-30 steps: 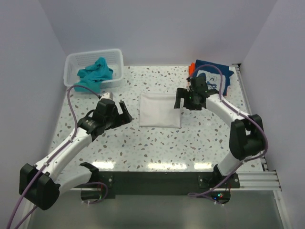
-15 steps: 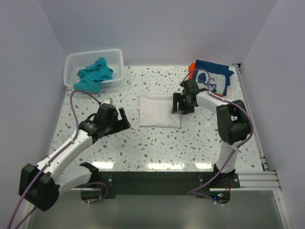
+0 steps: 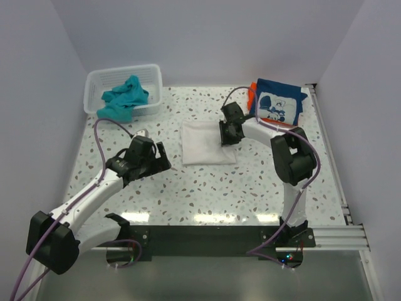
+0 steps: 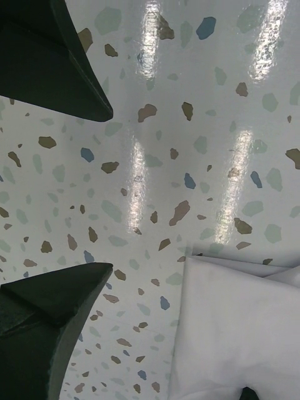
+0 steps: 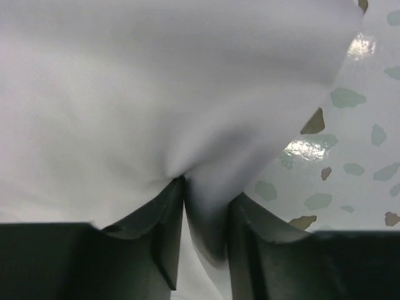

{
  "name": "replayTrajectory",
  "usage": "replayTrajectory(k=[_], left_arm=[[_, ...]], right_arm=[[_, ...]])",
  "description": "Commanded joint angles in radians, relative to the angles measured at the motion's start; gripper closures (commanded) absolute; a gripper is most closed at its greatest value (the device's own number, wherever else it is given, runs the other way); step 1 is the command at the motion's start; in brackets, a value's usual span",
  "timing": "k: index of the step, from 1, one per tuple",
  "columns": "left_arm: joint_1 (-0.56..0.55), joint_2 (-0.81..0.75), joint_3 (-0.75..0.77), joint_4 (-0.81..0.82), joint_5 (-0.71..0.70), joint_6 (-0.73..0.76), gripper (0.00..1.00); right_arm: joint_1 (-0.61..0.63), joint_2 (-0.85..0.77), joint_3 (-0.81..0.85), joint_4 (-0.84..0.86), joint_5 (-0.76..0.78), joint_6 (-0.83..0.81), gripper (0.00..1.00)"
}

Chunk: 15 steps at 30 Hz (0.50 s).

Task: Fold and stack the t-shirts
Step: Neatly place the folded tshirt to the corner

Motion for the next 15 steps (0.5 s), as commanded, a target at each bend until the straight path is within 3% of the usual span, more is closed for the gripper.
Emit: replayTrajectory(k=[1,3,7,15], left_arm=[[0.013,0.0,0.006,0.0,-0.043,-0.003,0.0],[0.014,0.0,0.012,-0.001,-0.048,-0.005,0.0],[0.02,0.006,0.012,-0.006,-0.054,-0.006,0.0],[0.026,0.02,0.024,-0.026,-0.087,-0.02,0.0]], right_arm=[[0.031,0.081,0.044,-0.064,0.143,-0.034,0.72],[0.051,0.094,0.058,-0.067,0.197,-0.044,0.86],[0.057,0.094,0.109,-0.05,0.246,-0.08,1.0],[0.057,0.068,0.239,-0.006,0.47,-0.202,1.0]])
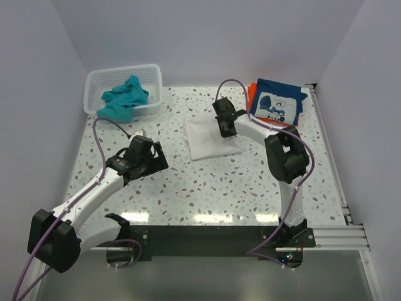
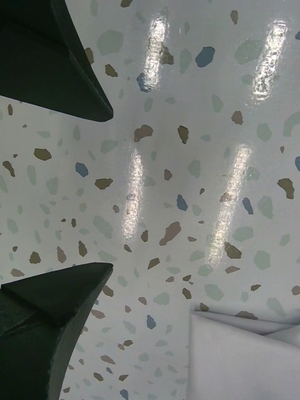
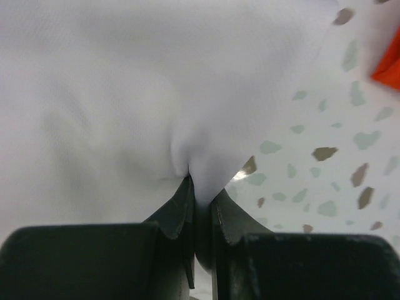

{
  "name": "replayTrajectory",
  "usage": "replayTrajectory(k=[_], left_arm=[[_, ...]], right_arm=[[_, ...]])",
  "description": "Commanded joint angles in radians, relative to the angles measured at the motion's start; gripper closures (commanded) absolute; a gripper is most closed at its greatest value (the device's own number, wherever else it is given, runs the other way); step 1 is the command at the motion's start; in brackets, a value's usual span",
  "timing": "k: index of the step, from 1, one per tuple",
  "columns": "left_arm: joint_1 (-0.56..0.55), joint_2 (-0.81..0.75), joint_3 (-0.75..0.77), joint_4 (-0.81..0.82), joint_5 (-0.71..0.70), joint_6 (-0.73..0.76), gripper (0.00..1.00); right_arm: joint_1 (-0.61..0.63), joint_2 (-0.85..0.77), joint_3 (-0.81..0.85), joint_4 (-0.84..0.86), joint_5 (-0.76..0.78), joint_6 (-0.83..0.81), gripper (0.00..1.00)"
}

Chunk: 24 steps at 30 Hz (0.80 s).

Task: Fold and stack the t-shirts
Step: Neatly place the folded tshirt to the corner

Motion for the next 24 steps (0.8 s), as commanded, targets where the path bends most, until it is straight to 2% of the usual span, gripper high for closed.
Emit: replayTrajectory(k=[1,5,12,24], left_arm=[[0.008,0.004,0.026,-0.016,-0.043,-0.02,0.0],[0.011,0.013,0.04,-0.025,-0.054,-0.033,0.0],[0.014,0.032,0.053,-0.031,-0.069,-0.046,0.0],[0.017,0.098,0.084,-0.021,-0.068,-0.052,0.0]], right_arm=[[-0.005,0.0,0.114,0.023,0.2,-0.09,1.0],[-0.008,0.027,0.191,0.023,0.372,-0.154,1.0],[-0.039,0.046,0.276,0.036,0.498,-0.192,1.0],[-0.149,0.007,0.36,0.086,0.558,-0.337,1.0]])
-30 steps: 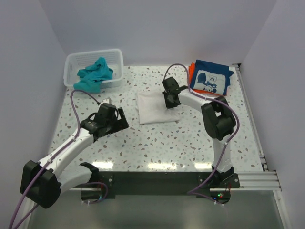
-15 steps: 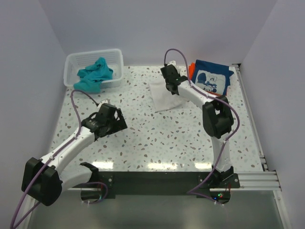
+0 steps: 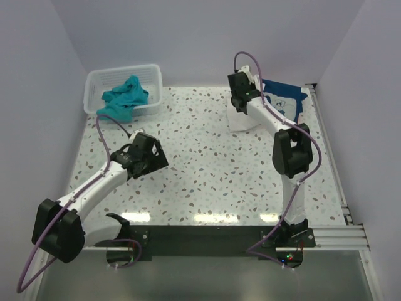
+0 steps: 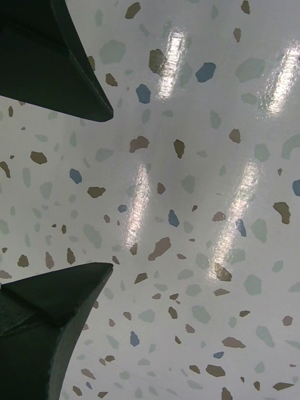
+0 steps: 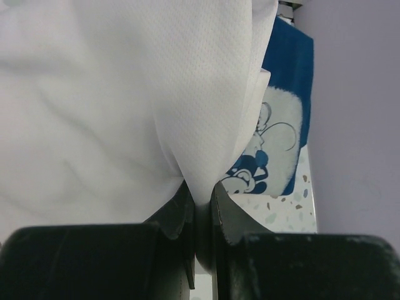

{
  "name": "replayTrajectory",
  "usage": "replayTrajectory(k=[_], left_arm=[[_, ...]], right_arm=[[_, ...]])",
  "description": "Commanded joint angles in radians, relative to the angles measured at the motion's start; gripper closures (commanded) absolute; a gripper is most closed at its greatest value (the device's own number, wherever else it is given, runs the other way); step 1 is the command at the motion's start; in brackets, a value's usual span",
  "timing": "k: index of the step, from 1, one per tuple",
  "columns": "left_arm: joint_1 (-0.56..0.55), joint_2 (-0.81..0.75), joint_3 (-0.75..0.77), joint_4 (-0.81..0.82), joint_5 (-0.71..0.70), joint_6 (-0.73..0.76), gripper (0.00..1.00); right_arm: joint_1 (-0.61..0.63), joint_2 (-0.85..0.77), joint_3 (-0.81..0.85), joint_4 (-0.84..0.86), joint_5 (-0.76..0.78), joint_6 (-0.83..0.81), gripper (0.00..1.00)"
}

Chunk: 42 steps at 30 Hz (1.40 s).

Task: Fold and stack the t-shirts
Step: Neatly place the folded tshirt to the corner

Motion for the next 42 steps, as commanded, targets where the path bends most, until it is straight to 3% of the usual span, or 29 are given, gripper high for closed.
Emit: replayTrajectory(k=[1,10,24,42], left_arm=[[0.009,0.015,0.041,0.018,-0.019,-0.015,0.0],[0.012,0.056,0.064,0.038,0.006,-0.009,0.0],[0.019,0.078,0.08,0.035,-0.004,-0.009,0.0],[0.022,0.147,0.097,0.061,0.03,0.0,0.0]], right_arm=[[-0.038,-0.044,0.063,0.063,0.058,-0.062,1.0],[-0.079,-0.058,0.103,0.055,0.032,-0.012,1.0],[-0.118,0.034,0.306,0.015,0.037,-0.039,1.0],[-0.244,-0.009,0.209,-0.054,-0.107,0.075,1.0]])
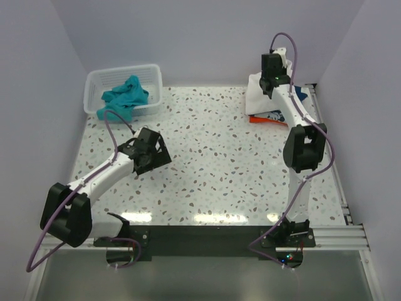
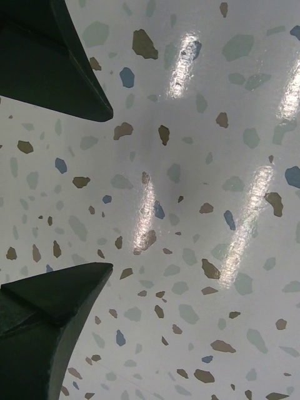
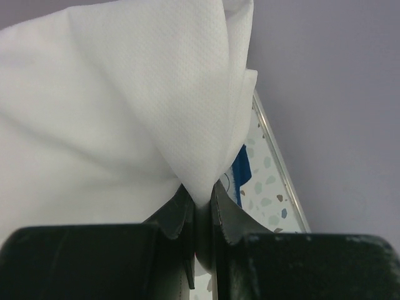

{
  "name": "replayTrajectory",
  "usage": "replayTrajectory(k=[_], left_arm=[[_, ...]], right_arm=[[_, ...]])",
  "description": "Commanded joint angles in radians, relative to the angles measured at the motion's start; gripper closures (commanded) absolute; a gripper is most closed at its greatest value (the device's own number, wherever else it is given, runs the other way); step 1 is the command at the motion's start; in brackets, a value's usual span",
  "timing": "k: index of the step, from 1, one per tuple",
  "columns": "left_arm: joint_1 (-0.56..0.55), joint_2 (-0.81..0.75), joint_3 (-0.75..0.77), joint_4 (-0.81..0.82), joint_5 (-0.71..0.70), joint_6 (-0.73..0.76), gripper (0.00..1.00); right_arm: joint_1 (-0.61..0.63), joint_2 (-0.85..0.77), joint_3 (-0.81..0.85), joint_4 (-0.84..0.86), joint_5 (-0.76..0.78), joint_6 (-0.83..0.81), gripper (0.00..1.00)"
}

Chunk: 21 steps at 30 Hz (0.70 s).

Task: Fold and stack the t-shirts
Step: Neatly place the folded tshirt to the corner

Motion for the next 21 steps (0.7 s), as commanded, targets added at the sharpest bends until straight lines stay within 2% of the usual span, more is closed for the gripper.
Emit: replayTrajectory(k=[1,5,21], left_arm=[[0.01,0.008,0.038,0.039,0.009,0.005,0.0],[0.01,0.011,0.038,0.044,0.015,0.006,0.0],[0.011,0.017,0.038,0.042,0.02,-0.005,0.0]], right_arm=[[-0.025,-0.033,-0.013,-0.021,-0.042,0.066,1.0],[-0.051,-0.019,-0.024,-0.055,-0.06,0.119,1.0],[-0.132,-0.026,-0.102,-0.038,-0.119,0.167,1.0]])
